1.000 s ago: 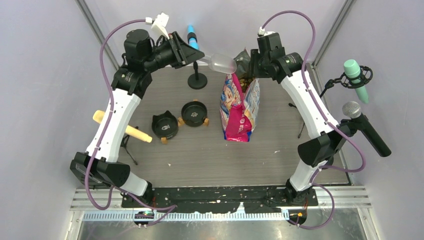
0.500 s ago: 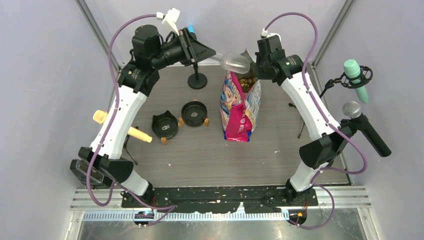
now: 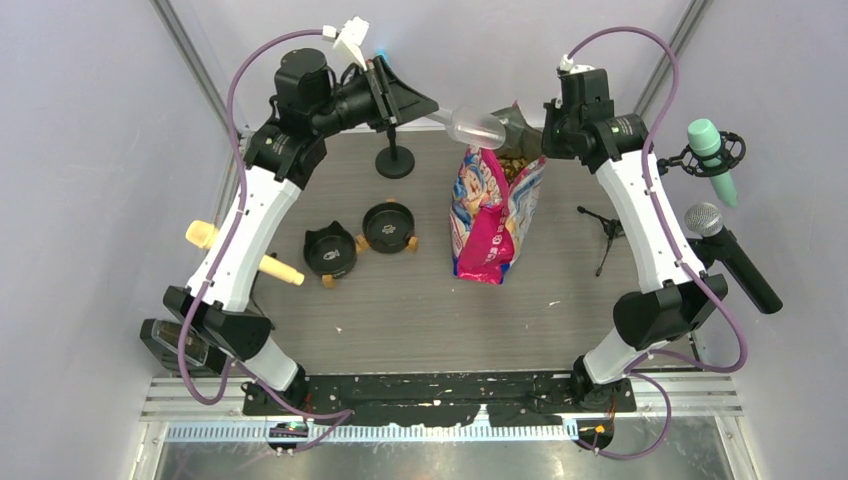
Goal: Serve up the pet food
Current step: Collect the pet food from the pet food bag.
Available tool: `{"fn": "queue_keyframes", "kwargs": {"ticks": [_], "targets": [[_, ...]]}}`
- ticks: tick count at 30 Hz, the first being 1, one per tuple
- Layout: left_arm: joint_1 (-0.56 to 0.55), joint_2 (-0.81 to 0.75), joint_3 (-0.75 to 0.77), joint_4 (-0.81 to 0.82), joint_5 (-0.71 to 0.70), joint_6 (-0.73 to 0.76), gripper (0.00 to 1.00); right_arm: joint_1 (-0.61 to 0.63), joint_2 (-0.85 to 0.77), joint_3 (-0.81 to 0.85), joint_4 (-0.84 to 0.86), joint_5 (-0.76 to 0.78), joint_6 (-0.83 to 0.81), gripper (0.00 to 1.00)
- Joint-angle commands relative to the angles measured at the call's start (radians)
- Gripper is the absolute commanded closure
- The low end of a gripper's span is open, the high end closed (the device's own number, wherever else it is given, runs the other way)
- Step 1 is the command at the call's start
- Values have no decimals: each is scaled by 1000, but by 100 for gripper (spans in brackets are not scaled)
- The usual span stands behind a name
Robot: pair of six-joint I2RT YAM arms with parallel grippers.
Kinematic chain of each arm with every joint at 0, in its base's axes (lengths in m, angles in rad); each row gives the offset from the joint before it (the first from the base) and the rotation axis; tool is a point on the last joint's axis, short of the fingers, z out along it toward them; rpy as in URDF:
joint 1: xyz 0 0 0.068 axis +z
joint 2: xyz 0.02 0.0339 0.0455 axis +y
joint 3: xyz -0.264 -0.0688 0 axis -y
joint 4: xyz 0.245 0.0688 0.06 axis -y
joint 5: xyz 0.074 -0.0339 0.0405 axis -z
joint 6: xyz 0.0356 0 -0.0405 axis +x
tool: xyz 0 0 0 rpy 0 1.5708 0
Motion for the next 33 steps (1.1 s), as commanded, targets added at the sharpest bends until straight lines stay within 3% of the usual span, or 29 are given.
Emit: {"fn": "queue_keyframes", "kwargs": {"ticks": [1,14,16,17,19,21,25,33], "targets": [[-15,3,59,30,7,-11,100,-20,-86,58,164,-40,-65,95],[-18,18,95,-4,4,5,100,-21,12,190,132,-79,-102,94],[-19,18,105,-20,-5,18,100,-17,7,145,128,-91,-74,75],[-17,16,106,-25,-9,24,100,-10,-10,104,131,-78,-64,56],[-17,13,110,-36,-16,35,100,12,-49,21,145,-40,-52,33],[-16,10,115,-47,-23,47,100,45,-76,-32,148,-15,-62,21],[-11,9,120,-56,-25,53,100,92,-77,-63,112,10,-54,16],[-6,-5,93,-61,-33,62,100,95,-34,-71,29,138,40,21]]}}
